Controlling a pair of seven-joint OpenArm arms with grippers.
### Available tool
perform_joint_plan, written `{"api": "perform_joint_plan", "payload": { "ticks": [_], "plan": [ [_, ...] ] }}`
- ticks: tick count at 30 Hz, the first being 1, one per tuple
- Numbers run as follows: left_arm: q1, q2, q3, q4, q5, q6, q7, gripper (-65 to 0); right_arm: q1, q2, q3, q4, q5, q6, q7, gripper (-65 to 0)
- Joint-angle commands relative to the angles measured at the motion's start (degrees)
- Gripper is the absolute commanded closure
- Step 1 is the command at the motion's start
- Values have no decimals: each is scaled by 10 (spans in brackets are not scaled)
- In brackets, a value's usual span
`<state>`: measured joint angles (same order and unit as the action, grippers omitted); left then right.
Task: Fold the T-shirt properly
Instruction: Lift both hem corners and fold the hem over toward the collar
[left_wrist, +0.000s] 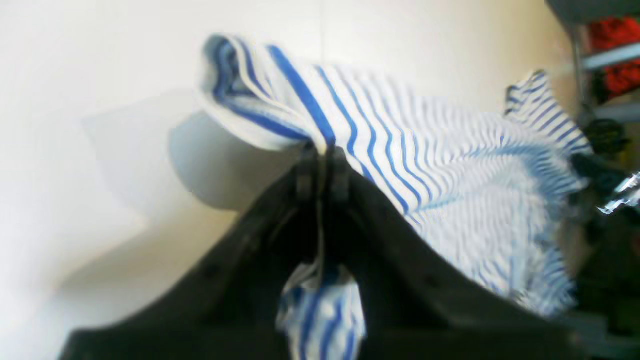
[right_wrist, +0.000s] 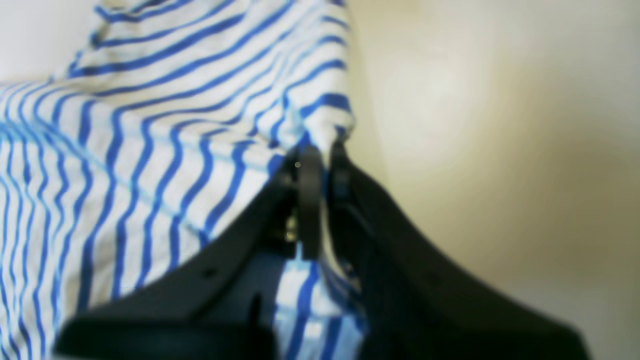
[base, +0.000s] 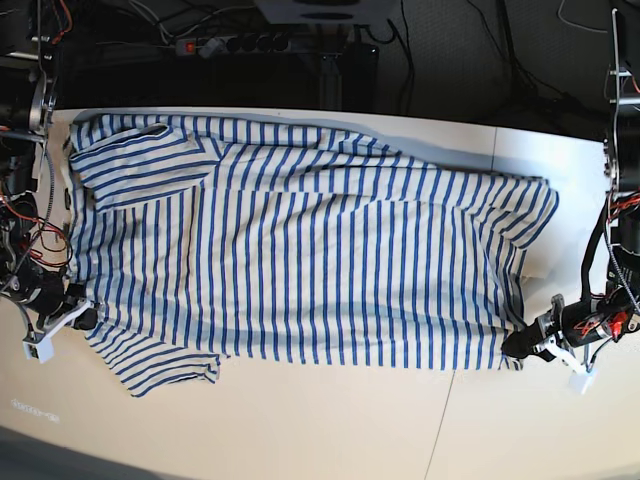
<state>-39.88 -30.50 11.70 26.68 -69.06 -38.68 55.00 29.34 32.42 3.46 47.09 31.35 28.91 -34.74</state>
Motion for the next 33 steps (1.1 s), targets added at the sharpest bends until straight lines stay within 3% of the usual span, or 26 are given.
{"api": "perform_joint_plan", "payload": {
  "ticks": [1,6,9,23,33],
  "plan": [
    [-20,-13,-2,9,-29,-13,16,0,8,20,3,23,14,44,12,0],
    [-15,-21,-2,11,-131,-13,127,0,-29,38,3,64,30,44,-9,0],
    [-15,-20,-2,11,-159,-13,182,0,-52,48,3,83,47,44,-18,0],
    [32,-33,-2,46,-159,-13,212,0,-158,70,15,161,51,43,-28,0],
    [74,-42,-2,100,-146,-13,187,0,-188,68,21,159,46,43,-29,0]
  ]
}}
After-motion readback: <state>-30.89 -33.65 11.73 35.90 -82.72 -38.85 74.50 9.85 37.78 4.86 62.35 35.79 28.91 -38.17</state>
